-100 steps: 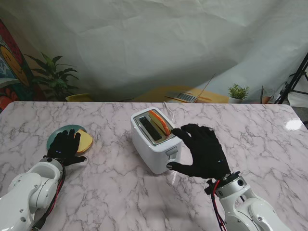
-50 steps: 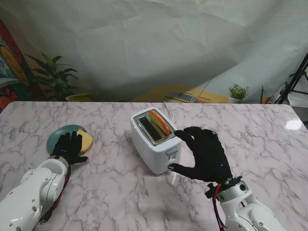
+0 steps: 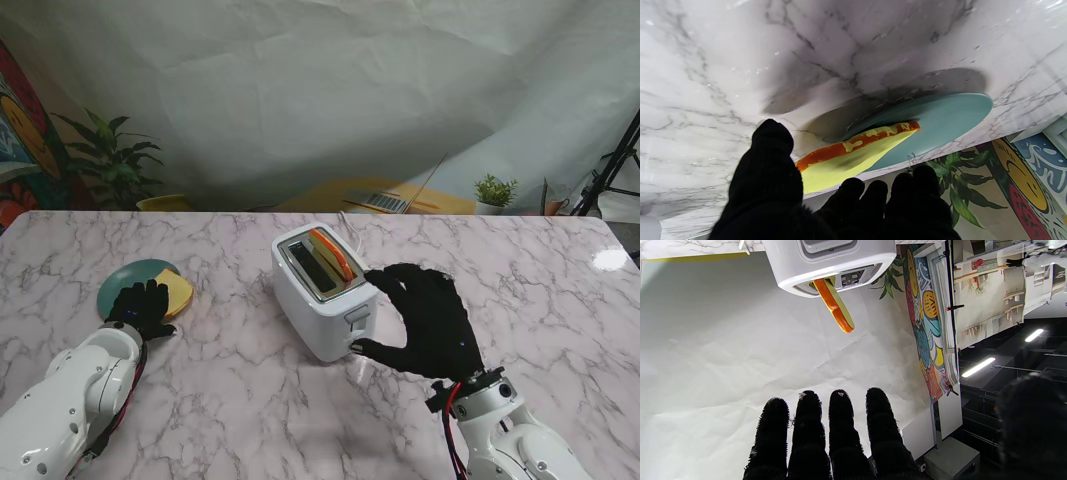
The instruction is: Toast the toast slices
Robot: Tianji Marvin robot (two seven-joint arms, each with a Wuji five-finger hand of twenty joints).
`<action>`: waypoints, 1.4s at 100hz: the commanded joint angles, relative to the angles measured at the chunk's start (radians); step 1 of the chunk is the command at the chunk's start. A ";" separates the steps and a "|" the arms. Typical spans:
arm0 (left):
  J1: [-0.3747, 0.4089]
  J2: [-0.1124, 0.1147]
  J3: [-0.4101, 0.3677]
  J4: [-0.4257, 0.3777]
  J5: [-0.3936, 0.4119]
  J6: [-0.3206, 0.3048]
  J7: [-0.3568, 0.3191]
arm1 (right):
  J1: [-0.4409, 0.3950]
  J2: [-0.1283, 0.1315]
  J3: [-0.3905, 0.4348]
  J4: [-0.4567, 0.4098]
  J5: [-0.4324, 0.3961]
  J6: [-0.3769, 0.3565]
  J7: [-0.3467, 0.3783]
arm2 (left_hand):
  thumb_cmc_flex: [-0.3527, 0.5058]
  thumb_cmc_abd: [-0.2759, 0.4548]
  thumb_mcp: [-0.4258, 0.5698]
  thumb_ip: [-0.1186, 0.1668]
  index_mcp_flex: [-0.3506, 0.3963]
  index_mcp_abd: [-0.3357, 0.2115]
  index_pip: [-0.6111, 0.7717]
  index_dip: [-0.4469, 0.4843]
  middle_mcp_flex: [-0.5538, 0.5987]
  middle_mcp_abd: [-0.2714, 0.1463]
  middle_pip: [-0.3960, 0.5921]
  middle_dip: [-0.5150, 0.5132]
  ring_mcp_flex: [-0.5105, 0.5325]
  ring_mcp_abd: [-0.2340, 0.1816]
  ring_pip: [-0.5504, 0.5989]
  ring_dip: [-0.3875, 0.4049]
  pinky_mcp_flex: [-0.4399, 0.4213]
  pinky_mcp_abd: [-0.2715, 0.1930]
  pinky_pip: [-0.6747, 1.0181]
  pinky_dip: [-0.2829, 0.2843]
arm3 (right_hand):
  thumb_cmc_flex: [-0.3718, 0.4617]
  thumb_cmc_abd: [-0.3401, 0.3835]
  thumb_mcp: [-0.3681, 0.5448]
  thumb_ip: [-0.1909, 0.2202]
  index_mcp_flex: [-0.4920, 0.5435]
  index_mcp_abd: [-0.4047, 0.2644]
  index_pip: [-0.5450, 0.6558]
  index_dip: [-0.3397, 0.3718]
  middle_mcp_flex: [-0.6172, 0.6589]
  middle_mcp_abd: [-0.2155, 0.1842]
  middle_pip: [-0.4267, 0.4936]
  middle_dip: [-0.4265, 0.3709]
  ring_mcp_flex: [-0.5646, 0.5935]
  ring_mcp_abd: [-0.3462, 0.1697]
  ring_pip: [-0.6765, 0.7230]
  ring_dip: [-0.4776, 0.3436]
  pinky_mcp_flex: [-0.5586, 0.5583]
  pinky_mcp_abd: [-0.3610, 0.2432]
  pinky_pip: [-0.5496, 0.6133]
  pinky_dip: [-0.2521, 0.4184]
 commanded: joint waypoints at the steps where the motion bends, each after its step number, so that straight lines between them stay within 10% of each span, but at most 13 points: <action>1: -0.006 0.000 0.005 0.009 -0.001 0.003 -0.009 | -0.005 -0.002 -0.001 0.003 0.001 0.002 0.000 | 0.061 -0.023 0.032 0.025 0.031 0.011 0.003 0.012 0.016 0.005 0.026 0.021 0.027 0.017 0.026 0.016 -0.014 -0.025 0.039 0.023 | 0.000 0.041 -0.015 0.024 0.004 0.014 -0.018 0.015 0.010 -0.005 -0.017 0.001 0.016 -0.007 -0.046 -0.014 -0.005 -0.014 -0.018 -0.013; 31: 0.002 -0.002 0.004 -0.007 0.012 0.019 -0.019 | -0.003 -0.002 -0.005 0.006 0.007 0.002 0.001 | 0.024 0.026 0.010 0.016 0.046 0.007 0.013 0.023 -0.015 0.001 0.131 0.027 0.039 0.015 0.047 0.028 -0.026 -0.026 0.093 0.038 | 0.004 0.046 -0.011 0.022 0.004 0.011 -0.017 0.016 0.014 -0.007 -0.018 0.001 0.020 -0.004 -0.047 -0.014 -0.001 -0.013 -0.017 -0.013; 113: 0.000 -0.001 0.010 0.000 0.000 0.002 -0.007 | 0.004 -0.004 -0.014 0.018 0.018 0.009 -0.001 | 0.318 0.118 0.068 0.021 0.109 -0.061 0.077 0.029 0.049 -0.049 0.237 0.016 0.135 -0.024 0.076 0.046 0.033 -0.054 0.159 0.060 | 0.010 0.069 -0.005 0.016 0.000 0.006 -0.012 0.019 0.018 -0.012 -0.019 0.002 0.030 0.001 -0.047 -0.014 0.007 -0.011 -0.016 -0.013; 140: -0.009 -0.002 0.020 0.019 -0.014 0.008 0.015 | 0.004 -0.003 -0.011 0.019 0.015 0.006 0.001 | 0.325 0.153 0.262 0.016 0.112 -0.101 0.162 0.029 0.074 -0.076 0.258 0.015 0.159 -0.038 0.083 0.051 0.041 -0.066 0.178 0.067 | 0.011 0.075 -0.004 0.014 0.001 0.007 -0.009 0.019 0.019 -0.013 -0.019 0.002 0.032 0.003 -0.047 -0.014 0.009 -0.011 -0.016 -0.013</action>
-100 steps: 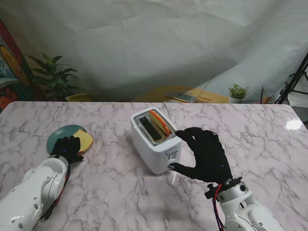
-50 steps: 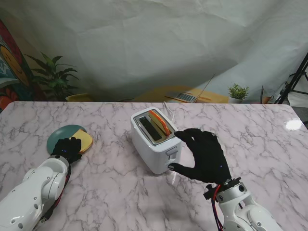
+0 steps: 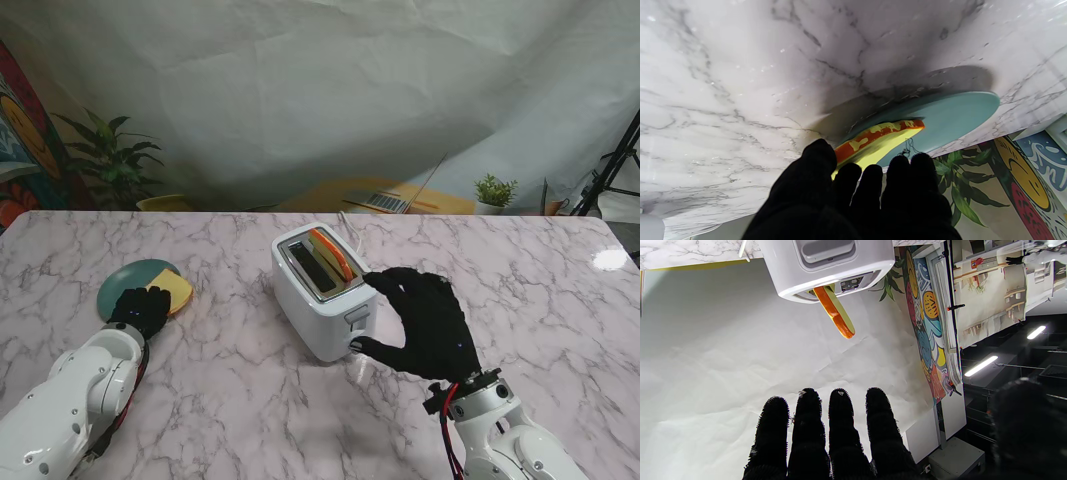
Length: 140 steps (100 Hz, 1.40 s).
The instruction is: Toast the toast slices
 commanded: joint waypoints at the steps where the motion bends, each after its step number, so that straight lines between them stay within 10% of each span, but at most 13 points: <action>1: -0.004 -0.002 0.004 0.008 -0.007 0.002 -0.008 | -0.002 -0.001 0.001 0.003 -0.003 0.001 0.000 | 0.081 0.063 0.078 0.014 0.013 -0.038 0.052 0.004 0.021 -0.014 0.019 -0.005 0.013 0.006 0.017 0.006 -0.009 -0.052 0.017 0.017 | 0.006 0.025 -0.003 0.014 0.001 0.007 -0.009 0.017 0.007 -0.013 -0.019 0.001 0.007 0.003 -0.047 -0.014 -0.004 -0.011 -0.015 -0.013; 16: -0.006 0.000 0.004 0.012 -0.003 -0.010 -0.017 | -0.001 -0.001 0.000 0.004 -0.001 0.000 0.001 | 0.040 0.063 -0.175 0.021 -0.051 0.013 0.054 -0.043 -0.040 0.022 -0.010 -0.019 -0.052 0.032 0.000 -0.001 -0.054 -0.035 -0.013 0.004 | 0.007 0.028 -0.003 0.014 0.000 0.006 -0.009 0.017 0.007 -0.014 -0.020 0.001 0.007 0.003 -0.047 -0.014 -0.004 -0.011 -0.015 -0.013; 40: -0.019 0.000 0.026 0.034 -0.010 0.007 -0.011 | -0.001 -0.001 -0.002 0.006 -0.001 0.000 0.002 | 0.081 0.043 -0.011 0.038 0.015 -0.020 0.051 -0.036 0.016 0.002 0.010 -0.007 0.002 0.022 0.023 0.008 -0.016 -0.039 0.023 0.019 | 0.007 0.030 -0.004 0.013 0.001 0.004 -0.007 0.017 0.009 -0.013 -0.020 0.001 0.010 0.003 -0.047 -0.014 -0.002 -0.010 -0.014 -0.012; 73: -0.020 0.000 0.037 0.044 -0.022 0.018 -0.013 | -0.002 -0.001 -0.002 0.006 -0.004 0.000 -0.001 | 0.075 0.000 -0.128 0.025 0.025 -0.021 0.081 -0.025 0.045 0.002 0.024 -0.005 0.034 0.018 0.033 0.013 0.012 -0.039 0.034 0.022 | 0.014 0.029 0.002 0.012 0.002 0.003 -0.003 0.017 0.013 -0.018 -0.018 0.002 0.012 0.005 -0.046 -0.014 0.001 -0.008 -0.014 -0.012; 100: -0.026 -0.003 0.041 0.056 -0.043 0.041 0.009 | -0.004 -0.001 -0.001 0.008 -0.009 0.003 -0.007 | 0.081 -0.036 0.106 -0.007 0.062 -0.095 0.244 0.037 0.157 -0.049 0.068 0.005 0.146 -0.015 0.049 0.021 0.087 -0.054 0.070 0.033 | 0.011 0.037 0.014 0.008 0.002 0.000 0.002 0.017 0.015 -0.018 -0.018 0.003 0.014 0.005 -0.045 -0.015 0.003 -0.007 -0.008 -0.010; 140: 0.016 -0.014 -0.027 -0.012 -0.022 0.034 0.082 | -0.001 0.000 -0.007 0.012 -0.014 0.009 -0.011 | 0.081 0.080 0.068 -0.037 0.116 -0.216 0.547 -0.003 0.287 -0.130 0.096 0.018 0.252 -0.046 0.050 0.022 0.140 -0.070 0.122 0.046 | 0.017 0.042 0.018 0.006 0.002 0.000 0.005 0.015 0.016 -0.017 -0.019 0.003 0.017 0.006 -0.044 -0.016 0.007 -0.006 -0.003 -0.009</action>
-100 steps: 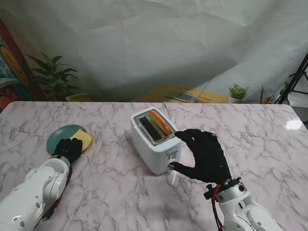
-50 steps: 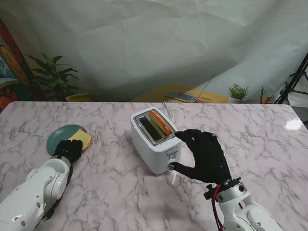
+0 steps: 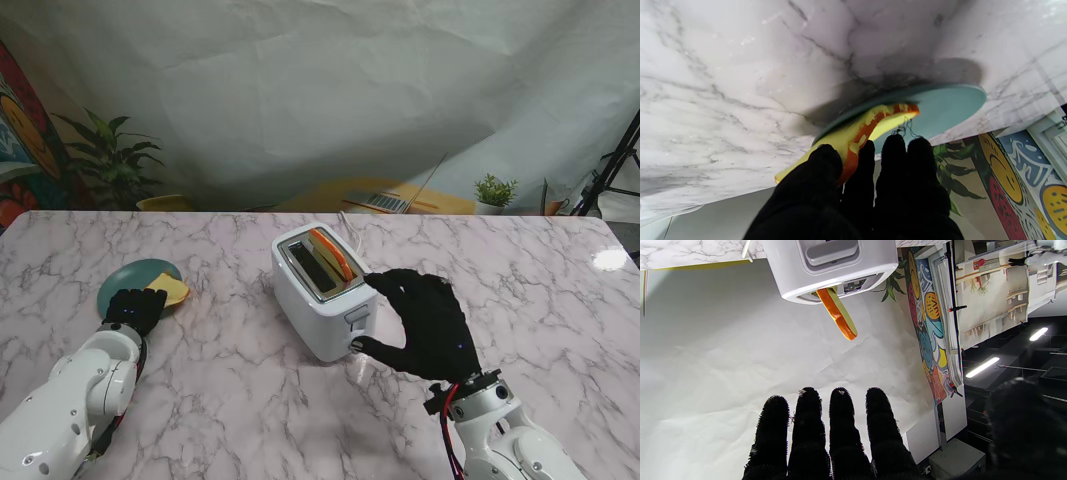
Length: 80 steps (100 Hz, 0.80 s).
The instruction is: Toast the toast slices
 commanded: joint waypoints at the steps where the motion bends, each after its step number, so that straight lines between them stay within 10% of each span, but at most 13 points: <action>1: 0.007 0.000 -0.011 -0.024 0.015 -0.016 0.002 | -0.001 -0.001 -0.004 0.004 -0.004 0.004 -0.002 | 0.071 0.067 -0.006 -0.015 0.059 -0.069 0.134 0.016 0.036 -0.017 0.020 0.015 0.038 0.001 0.014 0.006 0.011 -0.057 0.025 0.020 | 0.006 0.030 0.013 0.006 0.002 0.000 0.005 0.015 0.004 -0.007 -0.018 0.002 0.008 0.006 -0.044 -0.016 -0.004 -0.006 -0.003 -0.009; 45: 0.013 -0.008 -0.137 -0.120 0.046 -0.059 0.018 | 0.007 -0.001 -0.006 0.012 -0.002 -0.002 -0.008 | 0.071 -0.062 0.081 -0.019 0.105 -0.202 0.460 0.106 0.239 -0.057 0.112 0.180 0.228 -0.010 0.115 0.156 0.125 -0.014 0.182 0.062 | 0.006 0.030 0.022 0.005 0.000 -0.001 0.005 0.013 0.002 -0.005 -0.020 0.002 0.008 0.007 -0.044 -0.017 -0.003 -0.005 -0.003 -0.010; 80: -0.057 -0.033 -0.189 -0.053 -0.123 -0.118 0.203 | 0.014 0.001 -0.001 0.011 -0.001 -0.026 0.003 | 0.071 -0.112 0.149 -0.023 0.155 -0.284 0.575 0.200 0.311 -0.123 0.152 0.318 0.286 -0.045 0.135 0.275 0.141 -0.027 0.231 0.073 | 0.003 0.029 0.023 0.004 -0.002 -0.005 0.007 0.011 -0.002 -0.003 -0.023 0.001 0.005 -0.003 -0.046 -0.019 -0.003 -0.009 -0.005 -0.011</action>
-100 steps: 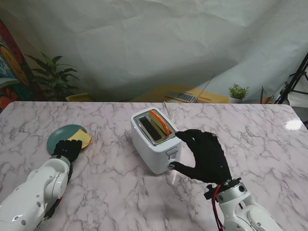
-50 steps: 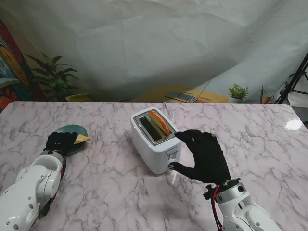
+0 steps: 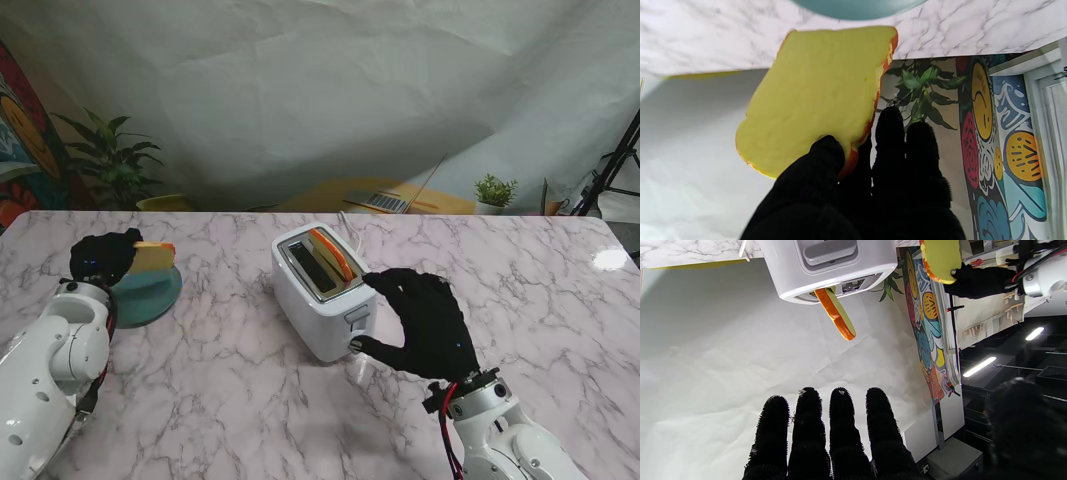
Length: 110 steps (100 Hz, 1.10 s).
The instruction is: Toast the toast slices
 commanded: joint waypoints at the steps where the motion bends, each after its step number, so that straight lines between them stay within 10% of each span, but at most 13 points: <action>1: -0.019 -0.003 -0.011 0.001 -0.003 -0.030 0.001 | 0.001 0.001 0.003 -0.002 -0.003 -0.015 0.008 | 0.074 -0.027 0.107 0.017 0.084 -0.132 0.265 0.114 0.060 -0.068 0.068 0.040 0.035 -0.011 0.029 0.028 0.003 -0.036 0.031 0.022 | 0.003 0.030 0.021 0.004 -0.004 -0.004 0.006 0.011 -0.001 -0.003 -0.022 0.001 0.004 -0.005 -0.047 -0.019 -0.004 -0.010 -0.006 -0.011; 49: -0.054 -0.027 -0.061 -0.088 -0.197 -0.301 0.019 | -0.029 0.018 0.068 -0.079 -0.033 -0.108 0.125 | 0.074 -0.056 0.121 0.016 0.142 -0.202 0.296 0.216 0.114 -0.115 0.073 0.062 0.076 -0.009 0.003 0.080 0.023 -0.049 0.039 0.016 | -0.013 0.015 0.017 0.003 -0.011 -0.001 -0.004 0.004 -0.023 -0.004 -0.027 -0.001 -0.018 -0.004 -0.053 -0.027 -0.015 -0.026 -0.022 -0.019; 110: -0.165 -0.042 0.085 -0.118 -0.457 -0.466 -0.112 | 0.038 0.041 0.174 -0.172 0.067 -0.223 0.424 | 0.053 -0.074 0.149 0.023 0.183 -0.246 0.292 0.273 0.150 -0.149 0.060 0.053 0.128 -0.045 -0.068 0.138 0.036 -0.053 0.028 -0.025 | -0.039 0.030 -0.017 0.004 -0.034 0.004 -0.035 -0.005 -0.077 -0.011 -0.044 -0.010 -0.054 -0.017 -0.073 -0.042 -0.035 -0.047 -0.050 -0.035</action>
